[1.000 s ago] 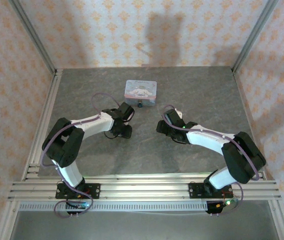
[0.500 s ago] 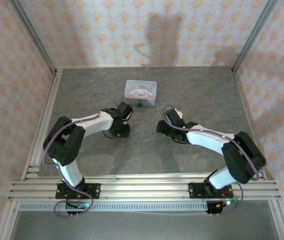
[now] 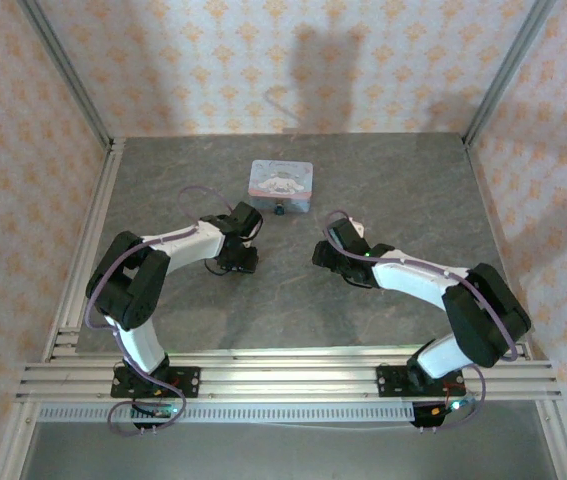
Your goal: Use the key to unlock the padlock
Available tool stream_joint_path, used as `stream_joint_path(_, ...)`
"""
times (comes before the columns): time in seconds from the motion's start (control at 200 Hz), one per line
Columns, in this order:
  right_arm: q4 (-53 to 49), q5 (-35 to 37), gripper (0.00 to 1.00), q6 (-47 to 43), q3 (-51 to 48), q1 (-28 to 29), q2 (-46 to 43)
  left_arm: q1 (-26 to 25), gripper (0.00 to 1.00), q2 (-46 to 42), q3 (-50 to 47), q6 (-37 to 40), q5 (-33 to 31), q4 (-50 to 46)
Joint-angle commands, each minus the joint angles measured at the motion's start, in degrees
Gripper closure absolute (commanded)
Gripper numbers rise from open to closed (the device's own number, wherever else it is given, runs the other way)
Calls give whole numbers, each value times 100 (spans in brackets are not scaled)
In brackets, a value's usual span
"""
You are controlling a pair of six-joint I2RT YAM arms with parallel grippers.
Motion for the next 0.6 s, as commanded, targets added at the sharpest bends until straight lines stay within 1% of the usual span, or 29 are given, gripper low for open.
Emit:
stream_joint_path(0.0, -167, 149, 31, 35, -54, 25, 24, -13, 76, 224, -55, -99, 47, -126)
stream_joint_path(0.2, -189, 193, 31, 27, -51, 26, -26, -22, 81, 136, -75, -73, -21, -112)
stream_joint_path(0.596, -237, 331, 31, 106, -94, 25, -238, -17, 86, -110, -88, 158, -159, -56)
